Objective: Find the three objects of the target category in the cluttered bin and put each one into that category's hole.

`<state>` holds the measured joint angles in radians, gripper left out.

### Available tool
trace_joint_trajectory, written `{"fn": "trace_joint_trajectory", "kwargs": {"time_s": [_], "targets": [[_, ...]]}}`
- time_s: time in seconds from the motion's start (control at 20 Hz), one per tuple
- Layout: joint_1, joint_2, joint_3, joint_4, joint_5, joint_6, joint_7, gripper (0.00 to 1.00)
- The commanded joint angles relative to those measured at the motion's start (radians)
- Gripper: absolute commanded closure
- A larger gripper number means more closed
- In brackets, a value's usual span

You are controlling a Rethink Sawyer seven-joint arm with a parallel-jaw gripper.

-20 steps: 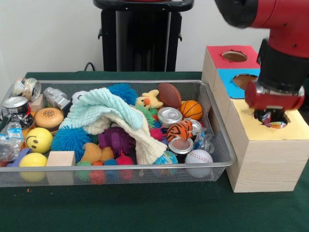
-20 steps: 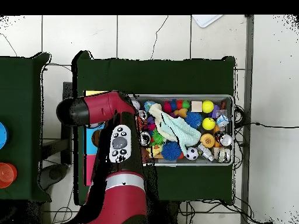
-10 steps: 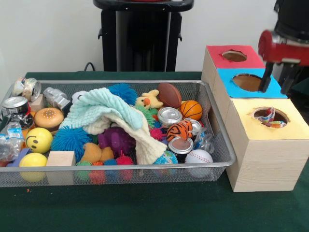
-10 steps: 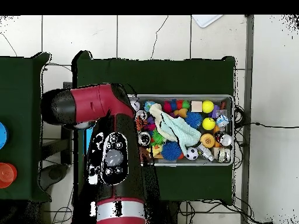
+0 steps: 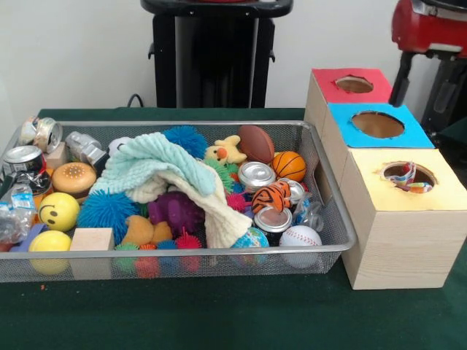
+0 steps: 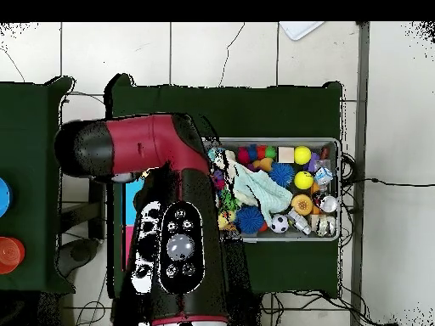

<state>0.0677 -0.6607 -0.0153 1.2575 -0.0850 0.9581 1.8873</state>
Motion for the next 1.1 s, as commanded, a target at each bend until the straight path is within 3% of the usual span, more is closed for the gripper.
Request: {"fn": "trace_joint_trajectory", "kwargs": {"time_s": [0.05, 0.3, 0.5, 1.1], "targets": [[-0.154, -0.004, 0.093, 0.132, -0.005, -0.017, -0.137, 0.0], [-0.266, -0.001, 0.144, 0.163, -0.055, -0.089, -0.238, 0.0], [-0.317, -0.001, 0.18, 0.15, -0.083, -0.077, -0.268, 0.0], [-0.353, -0.012, 0.231, 0.117, -0.148, -0.039, -0.217, 0.0]]}}
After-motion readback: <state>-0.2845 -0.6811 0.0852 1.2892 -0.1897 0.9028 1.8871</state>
